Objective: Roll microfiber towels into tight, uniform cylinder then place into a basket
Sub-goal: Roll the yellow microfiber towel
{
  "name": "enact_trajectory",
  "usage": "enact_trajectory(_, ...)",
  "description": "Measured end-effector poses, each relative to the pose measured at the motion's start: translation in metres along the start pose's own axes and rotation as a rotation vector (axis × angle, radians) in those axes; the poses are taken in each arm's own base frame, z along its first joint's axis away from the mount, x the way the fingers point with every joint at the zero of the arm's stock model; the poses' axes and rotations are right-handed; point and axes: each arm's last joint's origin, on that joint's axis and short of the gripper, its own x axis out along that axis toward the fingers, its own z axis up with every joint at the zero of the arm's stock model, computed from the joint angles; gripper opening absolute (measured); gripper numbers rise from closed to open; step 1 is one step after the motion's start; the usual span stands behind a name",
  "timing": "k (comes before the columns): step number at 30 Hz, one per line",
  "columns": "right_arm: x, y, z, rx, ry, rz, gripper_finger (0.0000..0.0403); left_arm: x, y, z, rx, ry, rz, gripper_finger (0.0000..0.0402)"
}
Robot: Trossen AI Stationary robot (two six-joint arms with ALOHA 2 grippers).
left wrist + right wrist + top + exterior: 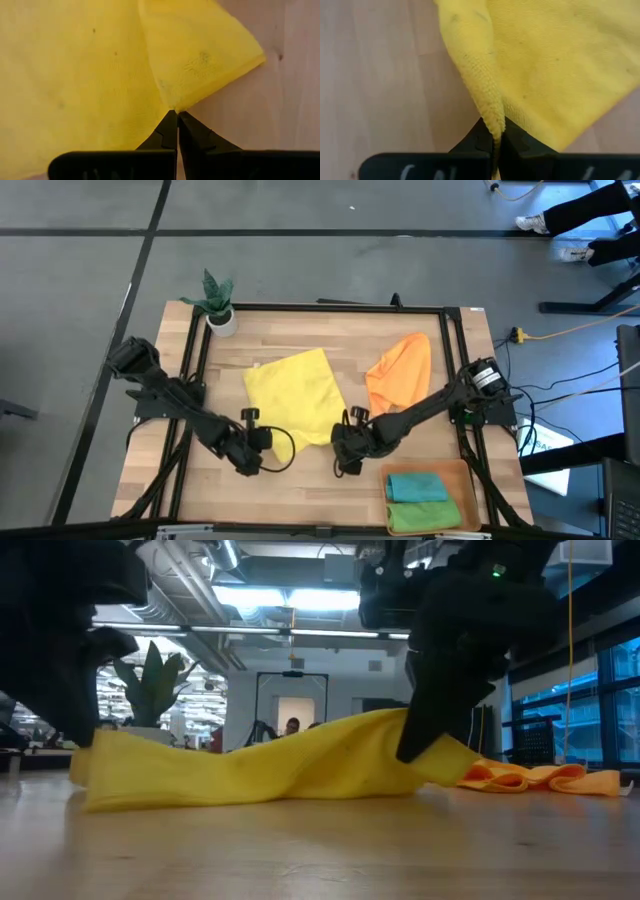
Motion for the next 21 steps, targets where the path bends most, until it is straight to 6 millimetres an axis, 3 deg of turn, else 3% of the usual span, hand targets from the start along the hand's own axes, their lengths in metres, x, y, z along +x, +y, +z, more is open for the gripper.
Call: enact_trajectory(21,-0.0006,0.0043,0.0017,-0.021,-0.01,0.058,0.001,0.0024,-0.0074,0.0021,-0.079,-0.05,-0.021,0.0)
